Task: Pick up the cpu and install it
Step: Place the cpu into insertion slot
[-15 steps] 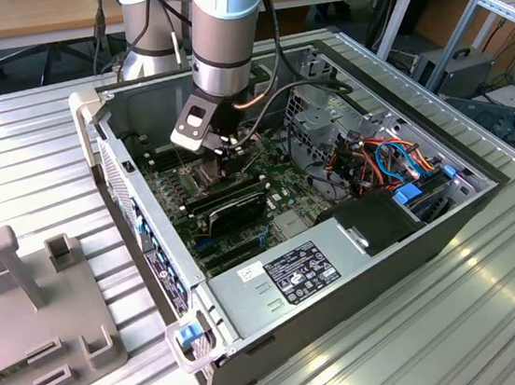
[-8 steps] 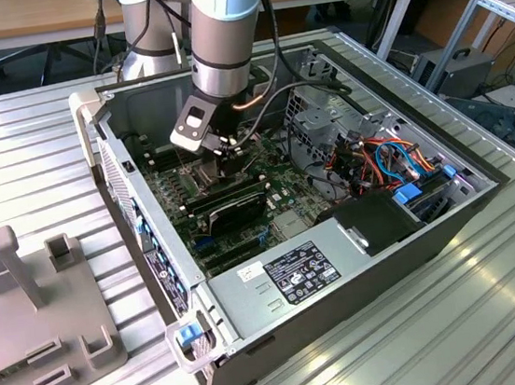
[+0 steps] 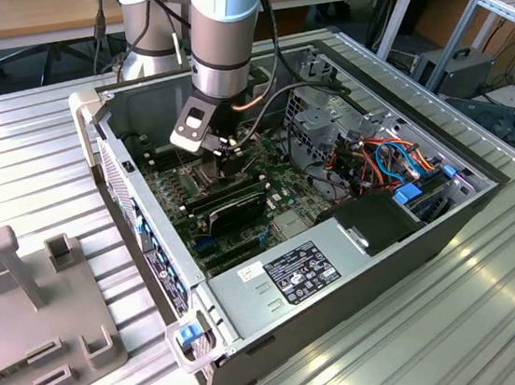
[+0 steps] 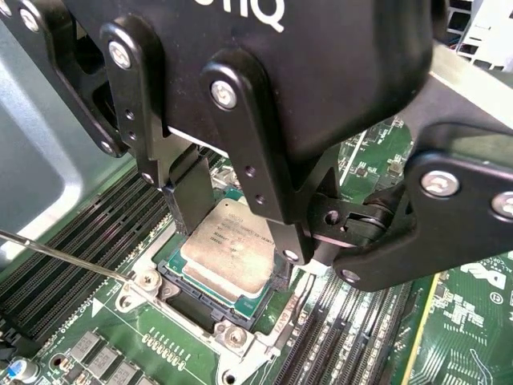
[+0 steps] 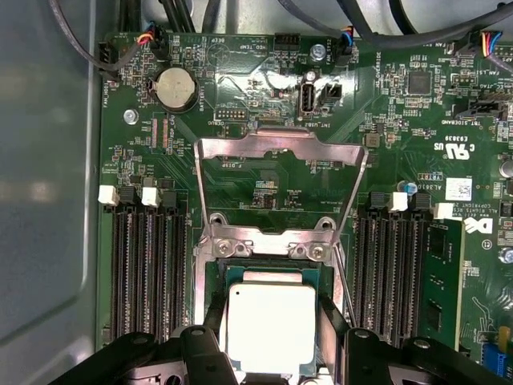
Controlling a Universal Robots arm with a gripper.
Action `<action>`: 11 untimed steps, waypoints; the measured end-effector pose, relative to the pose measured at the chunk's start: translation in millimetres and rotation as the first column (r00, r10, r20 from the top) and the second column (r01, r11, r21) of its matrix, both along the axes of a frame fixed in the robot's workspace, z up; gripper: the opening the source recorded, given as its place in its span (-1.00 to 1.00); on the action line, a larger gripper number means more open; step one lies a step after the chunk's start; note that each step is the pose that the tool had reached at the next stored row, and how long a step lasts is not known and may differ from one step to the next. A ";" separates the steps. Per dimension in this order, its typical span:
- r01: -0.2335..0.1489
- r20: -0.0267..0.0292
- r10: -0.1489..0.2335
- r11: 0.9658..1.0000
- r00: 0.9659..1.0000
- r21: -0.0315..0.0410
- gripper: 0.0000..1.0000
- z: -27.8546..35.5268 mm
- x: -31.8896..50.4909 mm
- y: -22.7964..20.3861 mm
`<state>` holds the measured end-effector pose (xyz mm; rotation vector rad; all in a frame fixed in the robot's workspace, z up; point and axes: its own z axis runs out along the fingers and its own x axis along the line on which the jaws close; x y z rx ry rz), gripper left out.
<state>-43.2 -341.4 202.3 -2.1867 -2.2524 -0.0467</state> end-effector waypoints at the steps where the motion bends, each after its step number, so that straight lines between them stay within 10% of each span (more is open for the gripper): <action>1: 0.000 0.000 0.000 1.000 1.000 0.000 0.09 0.0 -0.1 0.0; 11: 0.000 0.000 0.000 1.000 1.000 0.000 0.09 -1.9 -0.2 0.2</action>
